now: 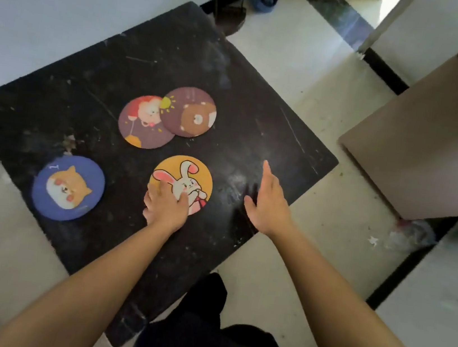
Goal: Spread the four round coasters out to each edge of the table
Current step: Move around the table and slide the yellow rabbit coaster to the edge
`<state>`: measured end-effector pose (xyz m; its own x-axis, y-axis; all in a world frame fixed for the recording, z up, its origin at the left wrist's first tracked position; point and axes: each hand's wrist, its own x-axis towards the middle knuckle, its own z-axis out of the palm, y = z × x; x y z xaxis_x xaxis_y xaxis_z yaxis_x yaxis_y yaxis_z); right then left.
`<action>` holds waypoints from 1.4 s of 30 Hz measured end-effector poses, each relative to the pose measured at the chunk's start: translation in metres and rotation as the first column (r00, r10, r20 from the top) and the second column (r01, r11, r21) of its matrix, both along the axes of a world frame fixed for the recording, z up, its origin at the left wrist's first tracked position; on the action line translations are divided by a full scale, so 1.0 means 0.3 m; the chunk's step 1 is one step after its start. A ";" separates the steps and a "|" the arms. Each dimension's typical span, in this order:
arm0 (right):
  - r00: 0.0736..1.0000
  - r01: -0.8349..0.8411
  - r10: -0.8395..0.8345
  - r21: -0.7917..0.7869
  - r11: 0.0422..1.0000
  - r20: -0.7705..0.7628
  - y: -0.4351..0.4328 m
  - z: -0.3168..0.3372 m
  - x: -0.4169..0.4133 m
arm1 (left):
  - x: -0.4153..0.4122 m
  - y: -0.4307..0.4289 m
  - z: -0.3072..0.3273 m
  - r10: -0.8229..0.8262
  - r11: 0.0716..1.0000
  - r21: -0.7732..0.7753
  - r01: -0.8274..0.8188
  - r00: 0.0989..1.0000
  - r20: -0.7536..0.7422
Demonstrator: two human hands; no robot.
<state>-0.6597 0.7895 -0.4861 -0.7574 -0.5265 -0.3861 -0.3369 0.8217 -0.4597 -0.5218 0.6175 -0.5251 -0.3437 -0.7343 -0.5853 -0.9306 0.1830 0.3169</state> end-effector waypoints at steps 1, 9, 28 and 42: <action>0.998 0.017 -0.015 -0.018 1.000 0.063 -0.043 -0.020 -0.006 | 0.000 -0.006 -0.005 0.059 0.998 0.017 -0.059 0.998 0.003; 0.923 -0.039 0.051 -0.039 0.998 0.381 -0.286 -0.146 0.014 | 0.011 -0.005 -0.014 0.345 0.938 0.084 -0.336 0.926 -0.153; 0.909 -0.247 0.224 0.021 0.969 0.351 -0.038 -0.150 -0.165 | 0.058 0.314 -0.010 0.733 0.680 0.212 -0.702 0.658 -0.172; 0.903 -0.383 0.365 0.039 0.923 0.228 0.023 -0.165 -0.139 | 0.078 0.348 -0.068 0.640 0.768 0.101 -0.632 0.751 -0.164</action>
<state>-0.7014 0.7964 -0.5355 -0.4060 -0.7149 -0.5693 -0.5286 0.6919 -0.4918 -0.4984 0.7221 -0.5455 0.0948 -0.8001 -0.5923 -0.7542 -0.4461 0.4818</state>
